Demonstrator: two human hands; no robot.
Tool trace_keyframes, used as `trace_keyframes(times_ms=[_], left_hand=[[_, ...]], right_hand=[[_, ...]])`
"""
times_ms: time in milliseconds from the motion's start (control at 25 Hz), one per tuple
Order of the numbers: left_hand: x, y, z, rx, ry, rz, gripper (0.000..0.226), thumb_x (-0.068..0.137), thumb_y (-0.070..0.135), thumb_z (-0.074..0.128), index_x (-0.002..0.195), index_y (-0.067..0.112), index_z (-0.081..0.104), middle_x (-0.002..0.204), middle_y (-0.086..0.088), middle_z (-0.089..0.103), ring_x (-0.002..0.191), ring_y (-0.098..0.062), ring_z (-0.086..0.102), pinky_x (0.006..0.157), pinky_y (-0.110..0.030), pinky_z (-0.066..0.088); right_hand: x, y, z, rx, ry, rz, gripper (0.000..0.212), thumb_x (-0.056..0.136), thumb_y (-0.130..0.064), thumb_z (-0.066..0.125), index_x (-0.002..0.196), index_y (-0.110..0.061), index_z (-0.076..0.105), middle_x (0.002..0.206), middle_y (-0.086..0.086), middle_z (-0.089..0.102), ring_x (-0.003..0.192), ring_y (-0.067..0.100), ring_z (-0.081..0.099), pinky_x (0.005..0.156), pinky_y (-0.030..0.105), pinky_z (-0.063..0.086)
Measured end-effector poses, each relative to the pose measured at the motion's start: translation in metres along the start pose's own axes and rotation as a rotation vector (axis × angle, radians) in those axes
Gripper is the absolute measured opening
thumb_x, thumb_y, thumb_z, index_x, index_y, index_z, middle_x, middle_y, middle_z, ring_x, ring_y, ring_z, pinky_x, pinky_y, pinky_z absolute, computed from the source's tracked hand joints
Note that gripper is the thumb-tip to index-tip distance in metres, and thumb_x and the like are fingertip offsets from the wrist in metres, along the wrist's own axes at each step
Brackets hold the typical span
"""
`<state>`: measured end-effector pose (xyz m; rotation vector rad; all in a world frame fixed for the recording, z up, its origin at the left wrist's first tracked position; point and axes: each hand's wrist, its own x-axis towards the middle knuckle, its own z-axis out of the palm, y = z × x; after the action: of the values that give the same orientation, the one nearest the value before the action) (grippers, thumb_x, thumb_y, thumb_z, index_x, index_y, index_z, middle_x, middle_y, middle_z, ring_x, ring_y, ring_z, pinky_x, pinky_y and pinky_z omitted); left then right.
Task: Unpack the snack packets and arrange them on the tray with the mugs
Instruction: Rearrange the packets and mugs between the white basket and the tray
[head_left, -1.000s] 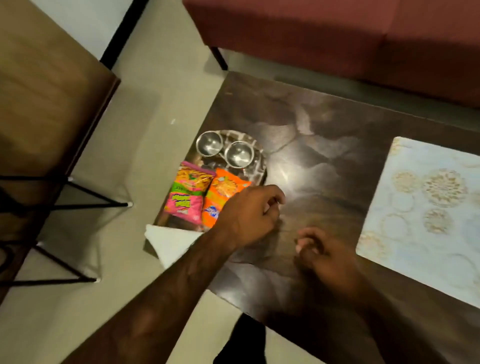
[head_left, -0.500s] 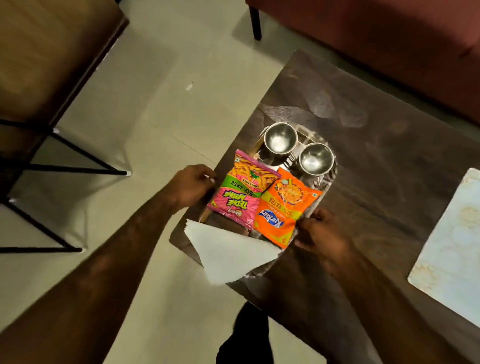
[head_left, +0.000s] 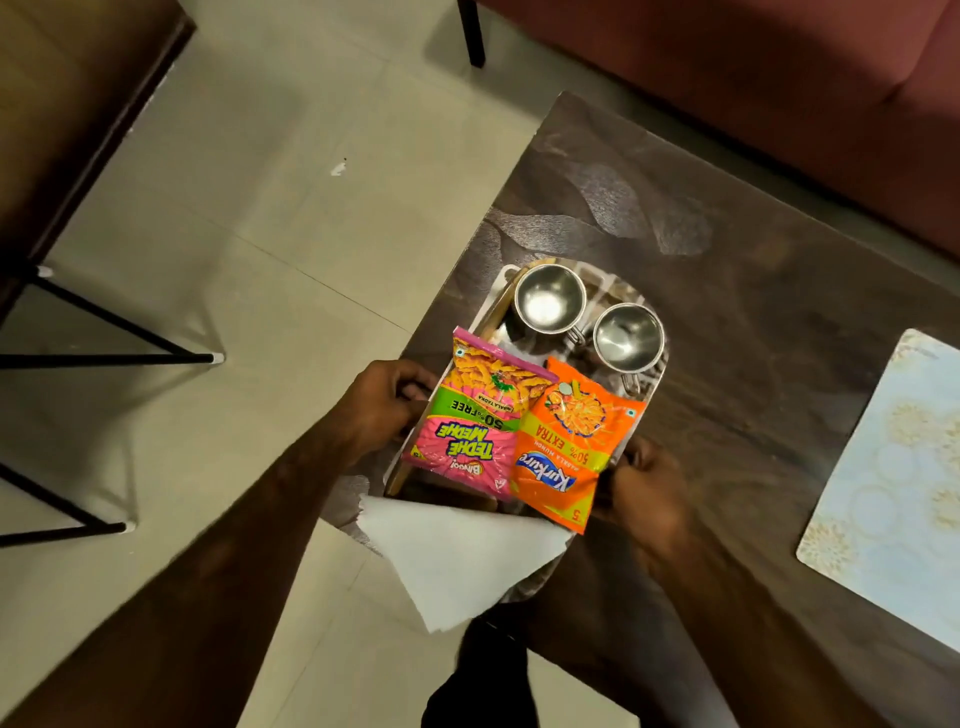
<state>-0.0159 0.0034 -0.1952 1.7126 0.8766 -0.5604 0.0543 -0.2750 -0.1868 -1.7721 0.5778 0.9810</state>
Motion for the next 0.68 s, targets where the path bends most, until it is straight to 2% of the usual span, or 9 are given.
trace_keyframes(times_ms=[80,160,200,240,320,400,520,680], left_hand=[[0.001,-0.005,0.001,0.004,0.059,0.01,0.02,0.085,-0.002,0.073,0.104,0.001,0.068,0.079,-0.024,0.061,0.063,-0.024,0.06,0.056,-0.029,0.048],[0.003,-0.009,-0.007,0.04,0.112,0.02,0.019,0.081,0.002,0.078,0.096,0.01,0.071,0.077,-0.019,0.063,0.056,-0.018,0.059,0.053,-0.023,0.046],[0.003,-0.01,-0.012,0.062,0.121,0.022,0.019,0.08,0.004,0.079,0.094,0.014,0.072,0.078,-0.017,0.066,0.059,-0.018,0.063,0.056,-0.024,0.048],[0.004,-0.012,-0.017,0.082,0.123,0.02,0.019,0.08,0.006,0.08,0.094,0.015,0.072,0.08,-0.015,0.069,0.066,-0.023,0.068,0.061,-0.027,0.053],[0.006,-0.016,-0.026,0.13,0.138,0.013,0.021,0.079,0.009,0.081,0.097,0.016,0.072,0.086,-0.014,0.071,0.079,-0.031,0.072,0.074,-0.041,0.06],[0.008,-0.021,-0.032,0.186,0.174,0.01,0.023,0.078,0.012,0.082,0.098,0.017,0.072,0.085,-0.011,0.07,0.081,-0.031,0.072,0.078,-0.048,0.061],[0.006,-0.025,-0.036,0.22,0.194,0.028,0.032,0.077,0.013,0.083,0.101,0.027,0.069,0.083,-0.005,0.069,0.078,-0.025,0.071,0.076,-0.048,0.062],[0.001,-0.024,-0.031,0.234,0.204,0.076,0.043,0.08,0.013,0.08,0.106,0.042,0.062,0.085,-0.002,0.065,0.076,-0.026,0.069,0.074,-0.045,0.06]], right_hand=[[-0.001,0.006,-0.015,-0.008,0.015,-0.012,0.04,0.089,0.02,0.037,0.096,-0.004,0.068,0.073,0.007,0.078,0.059,0.02,0.076,0.046,0.029,0.057],[-0.001,0.013,-0.033,-0.002,0.039,-0.031,0.037,0.088,0.022,0.038,0.098,0.001,0.067,0.08,0.014,0.078,0.064,0.025,0.076,0.05,0.032,0.059],[-0.001,0.017,-0.043,-0.008,0.058,-0.043,0.037,0.088,0.022,0.039,0.099,0.001,0.067,0.085,0.017,0.077,0.068,0.028,0.077,0.054,0.036,0.061],[-0.001,0.021,-0.055,-0.023,0.079,-0.049,0.036,0.089,0.021,0.04,0.098,0.0,0.067,0.088,0.018,0.077,0.071,0.029,0.077,0.058,0.038,0.062],[0.0,0.031,-0.077,-0.048,0.122,-0.033,0.035,0.09,0.02,0.04,0.095,-0.002,0.067,0.084,0.015,0.079,0.068,0.025,0.077,0.055,0.036,0.062],[0.0,0.041,-0.095,-0.066,0.152,0.006,0.036,0.09,0.019,0.042,0.097,-0.004,0.069,0.082,0.013,0.079,0.069,0.027,0.078,0.055,0.039,0.062],[0.001,0.058,-0.112,-0.089,0.172,0.048,0.038,0.091,0.016,0.046,0.098,-0.01,0.073,0.087,0.012,0.08,0.078,0.035,0.078,0.07,0.055,0.063],[0.004,0.072,-0.117,-0.091,0.173,0.068,0.04,0.091,0.014,0.047,0.089,-0.013,0.077,0.088,0.013,0.08,0.08,0.037,0.078,0.074,0.061,0.061]])
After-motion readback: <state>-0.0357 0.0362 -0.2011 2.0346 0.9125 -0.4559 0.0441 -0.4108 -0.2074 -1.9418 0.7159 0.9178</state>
